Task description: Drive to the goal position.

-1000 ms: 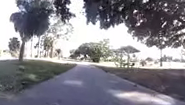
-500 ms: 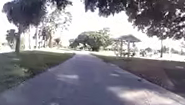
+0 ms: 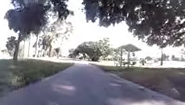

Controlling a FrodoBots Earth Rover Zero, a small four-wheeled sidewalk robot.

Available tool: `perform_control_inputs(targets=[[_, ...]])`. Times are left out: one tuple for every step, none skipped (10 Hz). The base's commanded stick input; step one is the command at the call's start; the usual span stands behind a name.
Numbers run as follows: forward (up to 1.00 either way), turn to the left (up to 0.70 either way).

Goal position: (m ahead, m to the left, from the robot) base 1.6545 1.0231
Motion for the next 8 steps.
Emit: perform_control_inputs(targets=[[0.85,0.32],[0.85,0.16],[0.85,0.0],[0.85,0.0],[0.85,0.0],[0.85,0.0],[0.85,0.0],[0.85,0.0]])
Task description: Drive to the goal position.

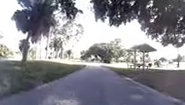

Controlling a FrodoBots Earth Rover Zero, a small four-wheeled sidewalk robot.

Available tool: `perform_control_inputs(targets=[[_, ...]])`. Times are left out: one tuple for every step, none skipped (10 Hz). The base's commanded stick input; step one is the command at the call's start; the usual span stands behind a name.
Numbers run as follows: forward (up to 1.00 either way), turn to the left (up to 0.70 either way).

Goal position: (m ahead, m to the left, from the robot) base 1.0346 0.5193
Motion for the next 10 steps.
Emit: perform_control_inputs(targets=[[0.85,0.0],[0.85,0.0],[0.85,0.0],[0.85,0.0],[0.85,0.0],[0.85,0.0],[0.85,0.0],[0.85,0.0],[0.85,0.0],[0.85,0.0]])
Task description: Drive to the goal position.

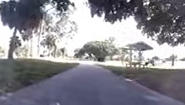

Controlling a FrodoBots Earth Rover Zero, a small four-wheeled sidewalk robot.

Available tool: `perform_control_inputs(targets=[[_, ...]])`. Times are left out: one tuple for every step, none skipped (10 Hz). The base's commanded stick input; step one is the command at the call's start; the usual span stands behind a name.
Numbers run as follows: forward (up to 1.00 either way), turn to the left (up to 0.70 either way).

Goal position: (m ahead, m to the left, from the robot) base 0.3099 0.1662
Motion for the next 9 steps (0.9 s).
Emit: perform_control_inputs(targets=[[0.85,0.0],[0.85,0.0],[0.85,0.0],[0.7,0.0],[0.0,0.0],[0.0,0.0],[0.0,0.0],[0.0,0.0],[0.0,0.0]])
